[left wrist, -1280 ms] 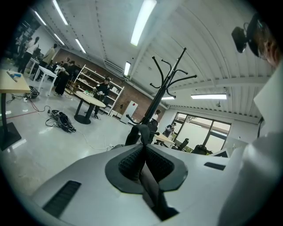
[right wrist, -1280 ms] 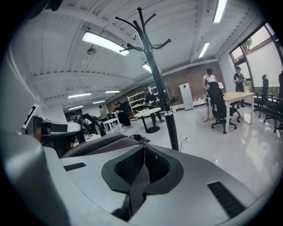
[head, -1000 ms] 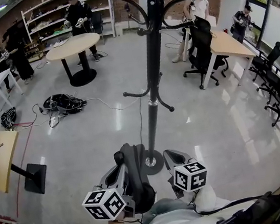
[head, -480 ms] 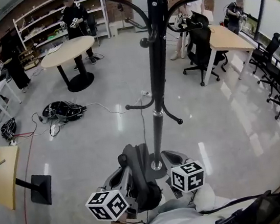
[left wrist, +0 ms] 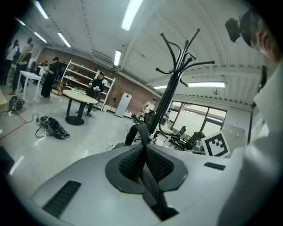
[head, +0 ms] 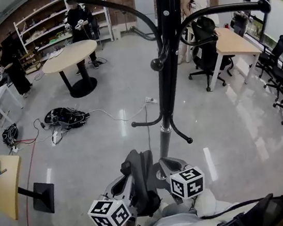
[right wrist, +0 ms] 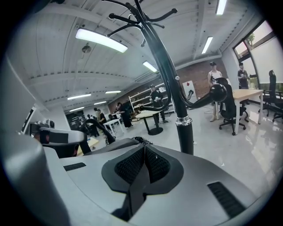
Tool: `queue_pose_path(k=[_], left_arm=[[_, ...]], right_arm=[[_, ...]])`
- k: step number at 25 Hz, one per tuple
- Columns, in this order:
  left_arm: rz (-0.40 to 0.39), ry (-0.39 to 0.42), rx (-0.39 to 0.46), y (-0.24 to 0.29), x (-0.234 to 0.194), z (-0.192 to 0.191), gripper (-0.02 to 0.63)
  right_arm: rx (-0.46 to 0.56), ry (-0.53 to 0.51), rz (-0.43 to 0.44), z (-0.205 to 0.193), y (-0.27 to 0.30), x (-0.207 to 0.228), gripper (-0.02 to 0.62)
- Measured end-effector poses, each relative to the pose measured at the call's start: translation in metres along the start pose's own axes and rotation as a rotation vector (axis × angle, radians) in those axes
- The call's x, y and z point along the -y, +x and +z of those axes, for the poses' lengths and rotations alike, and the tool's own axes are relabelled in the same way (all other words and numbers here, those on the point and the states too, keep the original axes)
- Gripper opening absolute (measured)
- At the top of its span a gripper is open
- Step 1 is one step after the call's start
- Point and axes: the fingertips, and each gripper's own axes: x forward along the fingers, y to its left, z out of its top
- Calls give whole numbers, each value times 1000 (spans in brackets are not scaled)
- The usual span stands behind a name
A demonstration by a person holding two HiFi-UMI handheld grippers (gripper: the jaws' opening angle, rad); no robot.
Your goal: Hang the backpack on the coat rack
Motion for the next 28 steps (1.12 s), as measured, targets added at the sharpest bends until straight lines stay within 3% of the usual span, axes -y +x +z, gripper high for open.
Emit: queue_pose_path(k=[4, 12, 15, 21, 28], left_arm=[[-55, 127, -26, 7, 2, 11, 14], [-225, 273, -137, 27, 1, 23, 14], [-270, 279, -161, 36, 2, 32, 14], [-253, 227, -160, 52, -16, 49, 14], [-444, 422, -211, 39, -6, 68, 14]], right_arm=[[6, 11, -26, 4, 6, 8, 14], [23, 52, -102, 11, 5, 19, 14], [46, 71, -142, 17, 2, 27, 14], [65, 109, -193, 16, -2, 32, 14], [83, 117, -243, 20, -10, 42, 14]])
